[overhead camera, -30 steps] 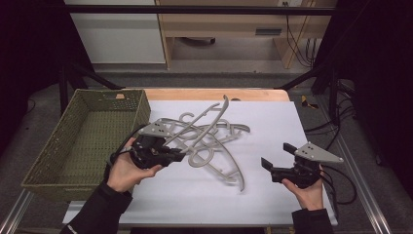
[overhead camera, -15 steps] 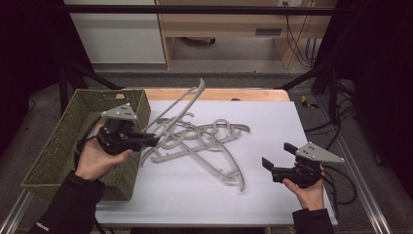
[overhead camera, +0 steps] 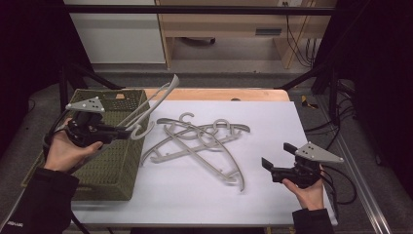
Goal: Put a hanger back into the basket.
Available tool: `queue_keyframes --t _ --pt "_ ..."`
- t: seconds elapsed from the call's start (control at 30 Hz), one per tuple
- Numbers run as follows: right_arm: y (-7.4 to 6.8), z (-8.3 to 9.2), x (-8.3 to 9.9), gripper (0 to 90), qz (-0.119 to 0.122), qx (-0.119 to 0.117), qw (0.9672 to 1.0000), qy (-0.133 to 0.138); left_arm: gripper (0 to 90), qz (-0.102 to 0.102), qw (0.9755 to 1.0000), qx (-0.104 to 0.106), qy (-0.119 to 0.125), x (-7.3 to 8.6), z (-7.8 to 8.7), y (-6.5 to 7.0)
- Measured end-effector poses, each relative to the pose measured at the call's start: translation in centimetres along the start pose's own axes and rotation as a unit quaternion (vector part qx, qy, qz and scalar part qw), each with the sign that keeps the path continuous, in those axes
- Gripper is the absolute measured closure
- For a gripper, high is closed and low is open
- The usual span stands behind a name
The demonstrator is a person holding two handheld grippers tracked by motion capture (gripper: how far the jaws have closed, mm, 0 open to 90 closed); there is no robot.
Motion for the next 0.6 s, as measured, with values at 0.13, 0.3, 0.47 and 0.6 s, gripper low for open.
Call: queue_keyframes --t 0.13,0.3,0.47,0.6 --pt "0.0 0.0 0.0 6.5 0.0 -0.001 1.0 0.001 82.3 0.007 0.9999 -0.008 -0.001 0.7 0.8 -1.0" --pt "-0.1 0.0 0.0 6.3 0.0 -0.002 1.0 0.0 82.3 0.015 0.9997 -0.019 -0.008 1.6 1.9 -2.3" --pt "-0.1 0.0 0.0 6.2 -0.001 -0.003 1.0 -0.001 82.3 0.028 0.9989 -0.036 -0.007 2.7 3.0 -4.0" --pt "-0.1 -0.1 0.1 6.2 0.002 -0.003 1.0 -0.002 82.4 0.04 0.9985 -0.037 -0.004 3.7 3.6 -5.1"
Point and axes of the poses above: each handheld gripper's, and its own axes: z roughly backward along the jaws, x roughly out of its underside, y roughly to its right, the point moved 7 cm from there along -z, roughly forward along the jaws, and after that the axes turned 14 degrees about x, right-handed, at the moved point
